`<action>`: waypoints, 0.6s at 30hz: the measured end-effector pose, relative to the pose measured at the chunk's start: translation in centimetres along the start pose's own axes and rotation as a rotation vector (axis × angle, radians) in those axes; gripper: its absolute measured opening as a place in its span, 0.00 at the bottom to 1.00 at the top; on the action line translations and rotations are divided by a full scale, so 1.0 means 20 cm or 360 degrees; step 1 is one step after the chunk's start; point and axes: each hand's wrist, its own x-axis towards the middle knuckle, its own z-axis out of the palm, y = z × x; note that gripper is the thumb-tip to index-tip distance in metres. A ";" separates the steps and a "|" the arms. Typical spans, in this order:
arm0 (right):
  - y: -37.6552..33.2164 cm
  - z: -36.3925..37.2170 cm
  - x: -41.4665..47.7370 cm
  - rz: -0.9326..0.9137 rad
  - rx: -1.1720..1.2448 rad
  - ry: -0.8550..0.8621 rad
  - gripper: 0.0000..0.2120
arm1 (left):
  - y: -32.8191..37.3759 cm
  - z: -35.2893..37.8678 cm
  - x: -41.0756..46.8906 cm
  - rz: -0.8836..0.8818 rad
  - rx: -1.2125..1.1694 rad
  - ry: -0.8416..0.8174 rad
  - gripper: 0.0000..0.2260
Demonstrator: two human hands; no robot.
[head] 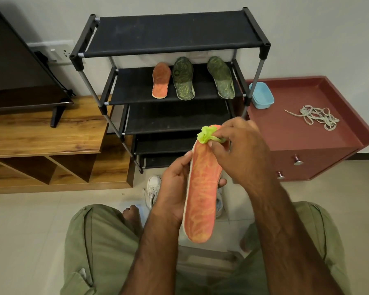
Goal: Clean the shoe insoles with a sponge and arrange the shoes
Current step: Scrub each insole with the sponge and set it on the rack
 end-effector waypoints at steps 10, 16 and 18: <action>0.02 -0.01 0.01 -0.0015 0.0187 -0.0170 0.12 | 0.01 -0.02 -0.03 0.0070 0.0042 -0.0096 0.24; 0.00 0.00 0.03 -0.0015 0.0155 -0.0212 0.07 | 0.00 0.02 -0.05 0.0197 0.0158 0.0029 0.16; 0.00 0.00 0.05 -0.0019 0.0109 -0.0207 0.05 | 0.00 0.02 -0.05 0.0205 0.0211 0.0048 0.16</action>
